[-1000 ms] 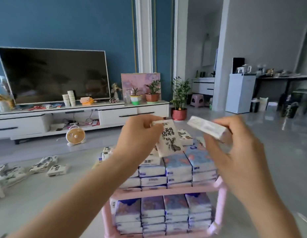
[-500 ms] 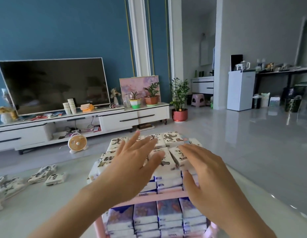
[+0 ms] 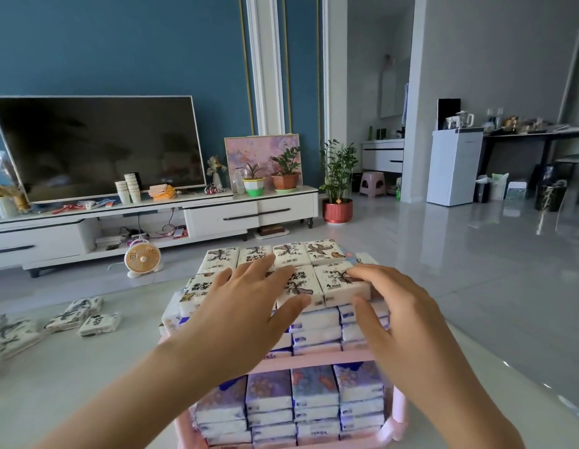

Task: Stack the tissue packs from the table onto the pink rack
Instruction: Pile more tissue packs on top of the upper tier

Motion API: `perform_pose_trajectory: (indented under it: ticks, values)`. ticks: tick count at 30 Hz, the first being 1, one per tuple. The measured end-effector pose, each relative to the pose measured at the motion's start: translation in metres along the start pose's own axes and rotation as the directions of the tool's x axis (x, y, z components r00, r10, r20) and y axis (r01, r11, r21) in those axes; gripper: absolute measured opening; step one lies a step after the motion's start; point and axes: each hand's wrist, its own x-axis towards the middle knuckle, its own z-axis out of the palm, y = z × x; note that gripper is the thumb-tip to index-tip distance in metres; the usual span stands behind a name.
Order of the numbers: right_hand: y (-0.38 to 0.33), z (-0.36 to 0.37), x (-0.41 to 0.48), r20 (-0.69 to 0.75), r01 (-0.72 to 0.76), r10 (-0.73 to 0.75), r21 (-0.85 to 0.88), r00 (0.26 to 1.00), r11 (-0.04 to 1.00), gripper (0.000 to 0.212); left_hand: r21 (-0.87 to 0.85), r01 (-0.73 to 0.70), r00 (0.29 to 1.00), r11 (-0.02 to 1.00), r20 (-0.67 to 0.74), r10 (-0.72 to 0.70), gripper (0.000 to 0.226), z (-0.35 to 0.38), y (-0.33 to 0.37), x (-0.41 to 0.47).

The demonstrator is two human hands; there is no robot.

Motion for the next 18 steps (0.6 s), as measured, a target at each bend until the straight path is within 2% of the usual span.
perform_pose_trajectory:
  ticks: [7,10,13,15,18]
  values:
    - [0.001,0.002,0.003,-0.09,-0.036,0.039,0.039,0.995,0.999,0.023,-0.007,-0.012,1.0,1.0,-0.002,0.012,0.063,0.003,0.002,0.0]
    - [0.0,0.003,0.004,-0.068,-0.052,0.057,0.083,0.996,0.995,0.026,-0.177,-0.025,1.0,0.984,-0.01,0.023,0.076,-0.012,0.004,0.01]
    - [-0.002,0.002,0.005,-0.03,-0.079,0.085,0.155,0.996,0.985,0.029,-0.354,-0.011,0.998,0.935,-0.063,-0.012,0.063,-0.031,0.008,0.049]
    - [-0.003,0.001,0.006,-0.017,-0.086,0.09,0.172,0.996,0.981,0.036,-0.383,0.036,0.999,0.923,-0.004,-0.041,0.055,-0.034,0.011,0.086]
    - [0.0,0.001,0.008,-0.06,-0.084,0.093,0.135,0.994,0.987,0.033,-0.418,0.098,0.986,0.903,0.161,-0.033,0.063,-0.025,0.016,0.123]
